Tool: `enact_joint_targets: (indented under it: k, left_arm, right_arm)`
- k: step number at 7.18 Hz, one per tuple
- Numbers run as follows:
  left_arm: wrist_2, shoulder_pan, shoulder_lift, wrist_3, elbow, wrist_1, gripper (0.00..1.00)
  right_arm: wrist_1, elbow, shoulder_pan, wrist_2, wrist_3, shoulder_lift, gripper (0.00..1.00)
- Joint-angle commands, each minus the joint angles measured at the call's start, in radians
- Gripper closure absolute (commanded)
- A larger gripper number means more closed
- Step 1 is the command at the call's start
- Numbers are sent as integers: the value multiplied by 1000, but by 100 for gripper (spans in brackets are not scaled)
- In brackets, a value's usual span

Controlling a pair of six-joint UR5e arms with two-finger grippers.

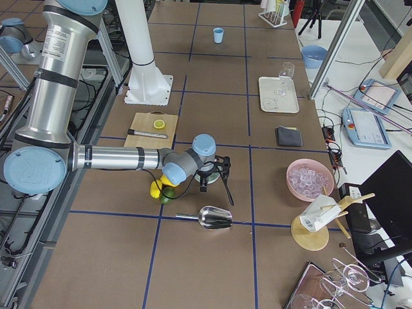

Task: Pour ice into bowl

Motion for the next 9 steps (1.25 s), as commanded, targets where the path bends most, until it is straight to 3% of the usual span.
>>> enact_joint_targets:
  k: [1,2,3,4,5,8,9]
  left_arm:
    - [0,0,2,0,1,-1,0]
    - [0,0,2,0,1,-1,0]
    - [0,0,2,0,1,-1,0]
    - [0,0,2,3,1,-1,0]
    - [-2,0,2,3,0,-2,0]
    - [-3,0,2,5,-4,-8,0]
    - [-11,2,3,5,-7,-51,0]
  right_arm:
    - [0,-20,-29,-7,14,10,15]
    - [2,-21,-47,-36,16,10,19]
    - [2,-23,-52,-43,16,18,54]
    - [3,-26,-52,-44,17,21,82]
    - [3,-23,-51,-42,17,21,100]
    - [3,49,-46,-36,39,20,100]
    - [3,119,-48,-34,210,41,100]
